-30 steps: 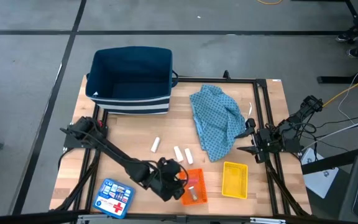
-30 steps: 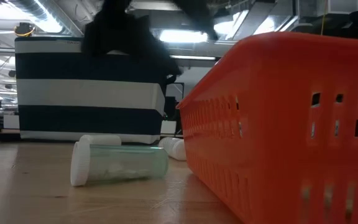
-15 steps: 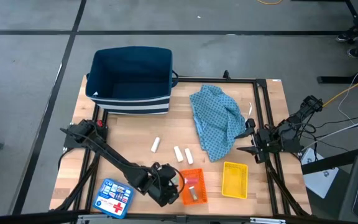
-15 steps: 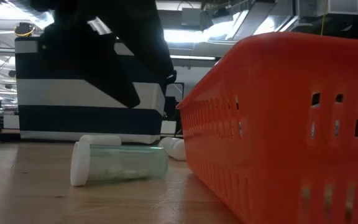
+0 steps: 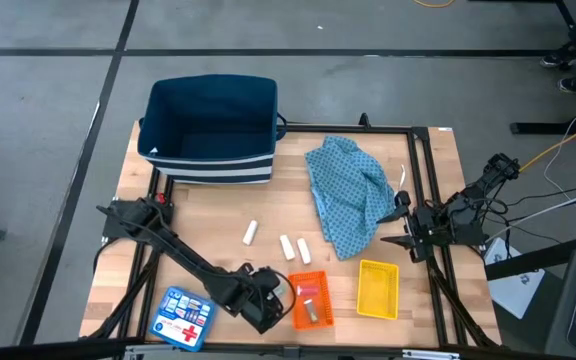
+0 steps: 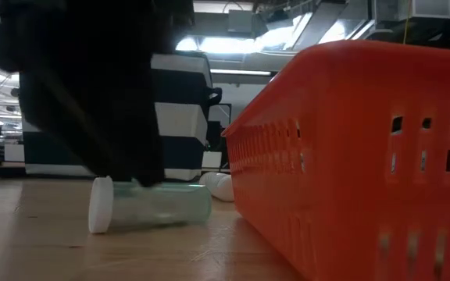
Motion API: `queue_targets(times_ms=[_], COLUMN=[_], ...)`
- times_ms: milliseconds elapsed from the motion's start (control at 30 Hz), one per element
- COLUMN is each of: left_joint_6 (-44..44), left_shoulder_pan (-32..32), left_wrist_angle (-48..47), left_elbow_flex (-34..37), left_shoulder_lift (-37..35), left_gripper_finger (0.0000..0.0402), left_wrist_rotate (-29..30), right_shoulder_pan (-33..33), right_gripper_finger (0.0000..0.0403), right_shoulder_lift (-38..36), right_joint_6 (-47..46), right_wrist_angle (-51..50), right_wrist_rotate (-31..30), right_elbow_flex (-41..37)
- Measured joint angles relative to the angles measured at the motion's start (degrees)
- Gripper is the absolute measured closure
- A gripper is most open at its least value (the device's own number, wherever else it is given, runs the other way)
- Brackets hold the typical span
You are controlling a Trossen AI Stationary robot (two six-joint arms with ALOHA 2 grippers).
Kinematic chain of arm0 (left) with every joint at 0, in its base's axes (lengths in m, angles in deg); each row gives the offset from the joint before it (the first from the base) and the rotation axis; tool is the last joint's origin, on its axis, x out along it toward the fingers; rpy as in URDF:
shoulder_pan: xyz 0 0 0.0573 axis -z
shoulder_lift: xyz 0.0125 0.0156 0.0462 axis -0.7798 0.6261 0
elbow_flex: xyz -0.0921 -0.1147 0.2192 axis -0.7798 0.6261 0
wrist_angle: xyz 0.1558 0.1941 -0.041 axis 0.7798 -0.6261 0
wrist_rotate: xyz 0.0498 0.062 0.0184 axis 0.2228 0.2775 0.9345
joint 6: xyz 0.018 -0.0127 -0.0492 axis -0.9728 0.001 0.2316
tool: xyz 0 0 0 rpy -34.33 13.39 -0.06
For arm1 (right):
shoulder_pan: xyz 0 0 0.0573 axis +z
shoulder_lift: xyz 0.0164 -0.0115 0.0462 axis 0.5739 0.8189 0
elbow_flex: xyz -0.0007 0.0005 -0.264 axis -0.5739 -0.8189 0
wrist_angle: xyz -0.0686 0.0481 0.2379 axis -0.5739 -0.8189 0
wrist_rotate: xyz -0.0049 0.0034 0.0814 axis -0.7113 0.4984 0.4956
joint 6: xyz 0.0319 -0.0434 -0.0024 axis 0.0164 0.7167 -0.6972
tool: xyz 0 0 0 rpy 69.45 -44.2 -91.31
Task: Pick & Place Medicine items
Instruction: Put the blue pill bottle into the orange bin
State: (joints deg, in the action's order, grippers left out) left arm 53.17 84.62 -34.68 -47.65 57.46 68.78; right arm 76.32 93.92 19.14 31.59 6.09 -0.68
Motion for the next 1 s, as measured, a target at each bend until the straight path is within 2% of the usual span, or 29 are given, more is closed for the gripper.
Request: queue_targets(times_ms=[433,800,1000], left_joint_6=[0.64,1.33,1.51], left_shoulder_pan=[-0.52,-0.54,-0.54], left_wrist_angle=[-0.92,-1.65,-1.05], left_elbow_flex=[-0.11,-0.04,0.02], left_shoulder_lift=[2.06,2.11,1.65], left_gripper_finger=[0.0173,0.0266,0.0300], left_wrist_rotate=[-3.26,-3.70,-3.90], right_shoulder_pan=[0.00,0.00,0.00], right_gripper_finger=[0.0183,0.0183,0.0183], right_shoulder_lift=[0.00,0.00,0.00], right_joint_6=[0.02,0.04,0.04], right_wrist_angle=[-0.20,-0.18,-0.18], right_wrist_rotate=[-0.02,-0.02,-0.02], right_elbow_flex=[0.00,0.00,0.00])
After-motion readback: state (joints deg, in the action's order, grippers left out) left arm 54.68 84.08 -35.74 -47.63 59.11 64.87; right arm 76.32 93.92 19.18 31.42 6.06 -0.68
